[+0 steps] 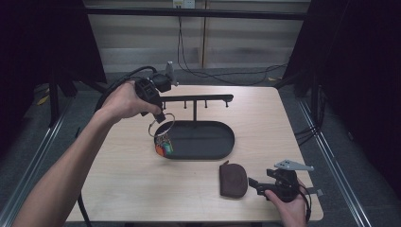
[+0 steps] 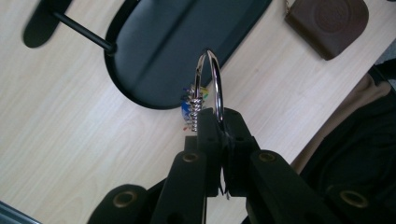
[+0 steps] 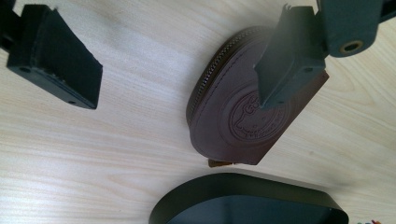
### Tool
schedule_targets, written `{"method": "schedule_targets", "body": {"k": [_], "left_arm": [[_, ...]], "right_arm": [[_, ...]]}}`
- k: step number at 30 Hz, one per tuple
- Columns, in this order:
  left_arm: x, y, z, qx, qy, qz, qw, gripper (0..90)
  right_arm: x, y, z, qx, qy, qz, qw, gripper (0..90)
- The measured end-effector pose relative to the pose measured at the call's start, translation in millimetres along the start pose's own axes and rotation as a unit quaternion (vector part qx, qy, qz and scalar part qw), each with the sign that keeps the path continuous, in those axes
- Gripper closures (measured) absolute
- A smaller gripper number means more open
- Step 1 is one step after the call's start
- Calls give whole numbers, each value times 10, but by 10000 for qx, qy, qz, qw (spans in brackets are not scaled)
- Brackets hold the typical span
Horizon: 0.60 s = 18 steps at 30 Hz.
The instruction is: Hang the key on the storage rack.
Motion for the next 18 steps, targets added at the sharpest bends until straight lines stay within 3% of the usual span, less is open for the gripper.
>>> {"method": "schedule_targets", "body": {"k": [18], "left_arm": [[26, -33, 300, 3, -195, -36, 9998, 877]], "right_arm": [[-6, 9, -7, 3, -5, 23, 10000, 142]]}}
Point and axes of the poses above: each handheld gripper's, and its own axes: y roughly forward along the jaws, x roughly out of its top, z roughly to its left, the point moved 7 cm from there along y, roughly forward along the jaws, and after that the axes turned 2 degrees about z, right-handed, at the moved point
